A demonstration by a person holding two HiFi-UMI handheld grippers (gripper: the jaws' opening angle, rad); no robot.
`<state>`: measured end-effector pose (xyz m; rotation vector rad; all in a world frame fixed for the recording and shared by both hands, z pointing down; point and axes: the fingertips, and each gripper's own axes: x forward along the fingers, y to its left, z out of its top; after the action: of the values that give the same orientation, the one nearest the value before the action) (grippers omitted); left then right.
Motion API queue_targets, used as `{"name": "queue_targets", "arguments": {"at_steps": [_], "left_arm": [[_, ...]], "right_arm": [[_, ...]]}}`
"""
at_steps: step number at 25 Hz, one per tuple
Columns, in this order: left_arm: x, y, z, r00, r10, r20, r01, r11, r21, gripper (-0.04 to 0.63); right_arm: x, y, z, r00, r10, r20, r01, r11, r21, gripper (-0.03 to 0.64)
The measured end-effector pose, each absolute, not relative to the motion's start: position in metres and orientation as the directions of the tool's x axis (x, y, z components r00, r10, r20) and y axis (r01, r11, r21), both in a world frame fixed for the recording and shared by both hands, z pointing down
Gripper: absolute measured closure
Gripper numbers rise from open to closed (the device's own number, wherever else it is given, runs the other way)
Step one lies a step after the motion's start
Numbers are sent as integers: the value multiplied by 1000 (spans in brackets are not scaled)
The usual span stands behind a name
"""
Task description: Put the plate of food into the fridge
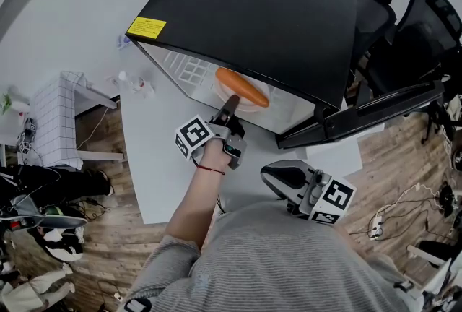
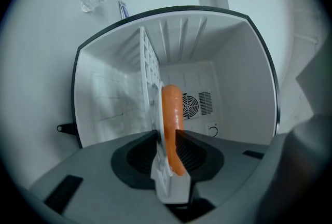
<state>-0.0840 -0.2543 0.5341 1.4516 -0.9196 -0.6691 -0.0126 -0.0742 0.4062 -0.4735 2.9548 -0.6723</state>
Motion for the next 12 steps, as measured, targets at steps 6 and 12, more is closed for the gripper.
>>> {"name": "queue_targets", "arguments": {"at_steps": [6, 12], "left_arm": [[-83, -253, 534, 512, -848, 138, -200, 38, 979, 476], [-85, -249, 536, 501, -851, 160, -211, 59, 976, 465]], "right_arm": [[-11, -74, 407, -949, -316, -1, -284, 855, -433, 603], [-12, -73, 406, -950, -313, -3, -281, 855, -435, 603]]}}
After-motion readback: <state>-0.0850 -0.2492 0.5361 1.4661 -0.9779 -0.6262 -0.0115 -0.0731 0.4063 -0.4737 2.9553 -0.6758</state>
